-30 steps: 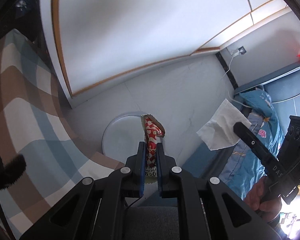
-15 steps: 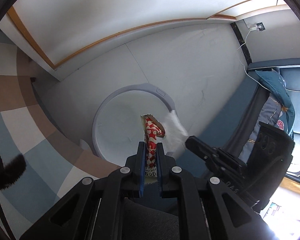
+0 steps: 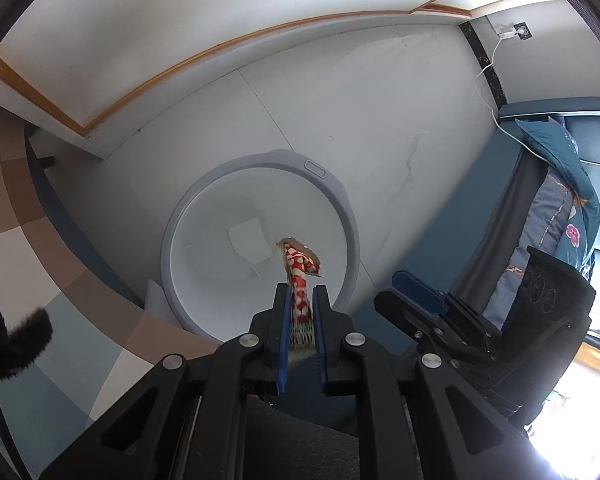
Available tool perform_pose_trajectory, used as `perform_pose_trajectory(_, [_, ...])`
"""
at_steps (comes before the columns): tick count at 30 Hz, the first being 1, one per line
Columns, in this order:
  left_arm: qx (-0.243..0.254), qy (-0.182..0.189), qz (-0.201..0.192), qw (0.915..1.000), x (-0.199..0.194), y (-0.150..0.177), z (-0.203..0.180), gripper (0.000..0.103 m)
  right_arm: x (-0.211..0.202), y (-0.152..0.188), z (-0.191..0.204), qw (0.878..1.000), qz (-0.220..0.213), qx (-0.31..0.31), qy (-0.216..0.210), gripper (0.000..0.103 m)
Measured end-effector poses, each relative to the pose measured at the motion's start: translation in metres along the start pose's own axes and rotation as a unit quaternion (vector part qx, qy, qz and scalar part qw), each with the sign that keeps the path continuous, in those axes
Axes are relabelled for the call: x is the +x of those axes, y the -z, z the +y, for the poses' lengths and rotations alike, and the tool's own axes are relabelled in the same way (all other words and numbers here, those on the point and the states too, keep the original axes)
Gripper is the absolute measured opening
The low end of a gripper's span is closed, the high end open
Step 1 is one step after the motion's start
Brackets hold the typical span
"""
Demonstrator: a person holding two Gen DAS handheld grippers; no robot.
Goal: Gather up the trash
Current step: 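Open the left gripper to drop the candy wrapper into the bin, then move both tools back over the table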
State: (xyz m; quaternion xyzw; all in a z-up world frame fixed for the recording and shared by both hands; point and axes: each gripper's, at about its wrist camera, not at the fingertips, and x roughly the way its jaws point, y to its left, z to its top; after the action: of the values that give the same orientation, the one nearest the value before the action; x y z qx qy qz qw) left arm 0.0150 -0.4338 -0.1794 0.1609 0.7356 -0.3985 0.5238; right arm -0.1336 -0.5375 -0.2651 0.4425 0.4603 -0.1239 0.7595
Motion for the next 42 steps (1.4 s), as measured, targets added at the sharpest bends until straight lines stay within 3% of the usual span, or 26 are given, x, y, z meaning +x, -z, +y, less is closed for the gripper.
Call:
perform_pose_trajectory(2, [0.000,-0.005,0.005,1.0000,0.005,-0.001,-0.001,0.013,-0.005,-0.001,-0.001,1.000,-0.006,0.000,0.002,0.058])
perform_pose_trajectory(6, [-0.005,-0.011,-0.002,0.9999,0.003,0.002,0.002,0.038,-0.022,-0.002,-0.009,1.000,-0.019,-0.007,0.011,0.065])
perform_pose_trajectory(12, [0.002,-0.028,-0.045,0.9986,-0.016,0.010,0.002,0.043,-0.027,-0.002,-0.006,0.999,-0.029,-0.011,0.025,0.075])
perform_pose_trajectory(16, [0.014,-0.070,-0.093,0.9931,-0.034,0.022,-0.001,0.046,-0.033,-0.002,-0.001,0.999,-0.035,-0.015,0.031,0.080])
perform_pose_trajectory(18, [0.017,-0.089,-0.119,0.9888,-0.046,0.028,-0.003,0.056,-0.039,-0.003,0.003,0.998,-0.040,-0.019,0.032,0.082])
perform_pose_trajectory(21, [0.012,-0.111,-0.166,0.9798,-0.068,0.040,-0.003,0.064,-0.049,-0.005,0.013,0.998,-0.052,-0.029,0.030,0.084])
perform_pose_trajectory(31, [-0.025,-0.150,-0.285,0.9465,-0.133,0.090,0.010,0.075,-0.103,-0.011,0.061,0.990,-0.110,-0.082,0.032,0.090])
perform_pose_trajectory(37, [-0.049,-0.180,-0.352,0.9171,-0.172,0.129,0.020,0.080,-0.130,-0.006,0.105,0.982,-0.145,-0.116,0.018,0.092])
perform_pose_trajectory(42, [-0.072,-0.200,-0.409,0.8877,-0.202,0.163,0.035,0.088,-0.157,0.002,0.155,0.971,-0.177,-0.157,-0.009,0.093])
